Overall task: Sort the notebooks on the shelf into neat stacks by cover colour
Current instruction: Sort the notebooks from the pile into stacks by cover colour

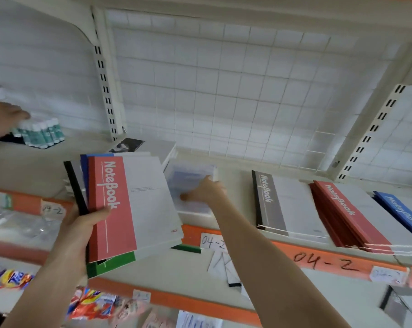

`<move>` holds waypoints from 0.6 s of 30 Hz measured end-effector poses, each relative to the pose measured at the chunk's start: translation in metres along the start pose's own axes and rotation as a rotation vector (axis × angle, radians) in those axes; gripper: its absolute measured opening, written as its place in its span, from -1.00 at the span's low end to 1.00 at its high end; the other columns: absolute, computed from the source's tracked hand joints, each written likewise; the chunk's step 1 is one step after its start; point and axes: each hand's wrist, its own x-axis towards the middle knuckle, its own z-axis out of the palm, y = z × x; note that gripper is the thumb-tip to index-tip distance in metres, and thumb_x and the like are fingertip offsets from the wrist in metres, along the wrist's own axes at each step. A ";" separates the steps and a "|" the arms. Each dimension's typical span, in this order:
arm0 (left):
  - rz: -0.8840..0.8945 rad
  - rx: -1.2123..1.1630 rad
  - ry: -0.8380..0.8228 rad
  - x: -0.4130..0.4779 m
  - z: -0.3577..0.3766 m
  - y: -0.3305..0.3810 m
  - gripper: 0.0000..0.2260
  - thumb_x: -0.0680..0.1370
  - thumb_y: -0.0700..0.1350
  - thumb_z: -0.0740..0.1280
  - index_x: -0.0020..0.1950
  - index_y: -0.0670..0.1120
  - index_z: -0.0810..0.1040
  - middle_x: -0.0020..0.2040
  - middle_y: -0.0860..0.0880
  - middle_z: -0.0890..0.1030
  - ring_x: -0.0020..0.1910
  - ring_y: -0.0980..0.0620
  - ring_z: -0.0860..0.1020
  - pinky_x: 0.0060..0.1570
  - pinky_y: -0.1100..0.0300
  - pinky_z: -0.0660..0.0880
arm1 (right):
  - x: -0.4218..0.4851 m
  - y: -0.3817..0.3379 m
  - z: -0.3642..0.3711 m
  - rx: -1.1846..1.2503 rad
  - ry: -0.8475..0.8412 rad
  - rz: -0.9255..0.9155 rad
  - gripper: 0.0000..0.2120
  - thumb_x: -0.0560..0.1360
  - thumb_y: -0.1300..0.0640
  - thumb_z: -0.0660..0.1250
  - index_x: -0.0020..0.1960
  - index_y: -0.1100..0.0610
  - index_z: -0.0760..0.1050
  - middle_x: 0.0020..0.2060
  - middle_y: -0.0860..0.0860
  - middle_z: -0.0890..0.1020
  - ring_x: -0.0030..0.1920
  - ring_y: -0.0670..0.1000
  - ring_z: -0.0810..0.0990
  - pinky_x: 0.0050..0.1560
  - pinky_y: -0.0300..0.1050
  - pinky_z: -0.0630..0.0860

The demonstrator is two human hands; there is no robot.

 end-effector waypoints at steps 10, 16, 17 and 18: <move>-0.023 0.040 -0.051 0.020 -0.014 0.006 -0.76 0.55 -0.19 0.30 0.18 0.00 0.42 -0.01 -0.12 0.57 -0.05 -0.18 0.53 -0.13 -0.02 0.41 | 0.021 -0.010 -0.003 -0.104 -0.149 0.071 -0.18 0.17 -0.31 0.46 0.32 0.03 0.38 0.11 -0.01 0.49 0.12 0.09 0.50 0.14 -0.09 0.44; -0.016 0.038 -0.101 0.019 -0.006 0.009 -0.74 0.54 -0.21 0.29 0.21 -0.02 0.42 -0.06 -0.10 0.56 -0.15 -0.12 0.53 -0.24 0.05 0.40 | 0.016 -0.002 -0.001 -0.054 0.098 0.014 -0.02 0.27 -0.26 0.43 0.49 0.13 0.07 0.31 0.11 0.31 0.25 0.06 0.39 0.22 -0.12 0.38; -0.017 0.038 -0.108 0.020 -0.006 0.008 -0.71 0.54 -0.20 0.29 0.25 -0.03 0.42 -0.01 -0.12 0.56 -0.11 -0.15 0.54 -0.22 0.04 0.41 | 0.015 -0.003 0.000 -0.040 0.092 -0.001 -0.02 0.26 -0.25 0.43 0.48 0.13 0.08 0.29 0.10 0.31 0.18 0.03 0.40 0.17 -0.14 0.38; -0.021 0.036 -0.117 0.020 -0.004 0.008 -0.70 0.54 -0.19 0.30 0.27 -0.03 0.42 0.02 -0.13 0.56 -0.08 -0.17 0.54 -0.20 0.02 0.42 | 0.016 -0.002 0.000 -0.004 0.081 -0.011 -0.03 0.22 -0.23 0.44 0.46 0.13 0.11 0.24 0.07 0.35 0.10 0.00 0.40 0.09 -0.18 0.38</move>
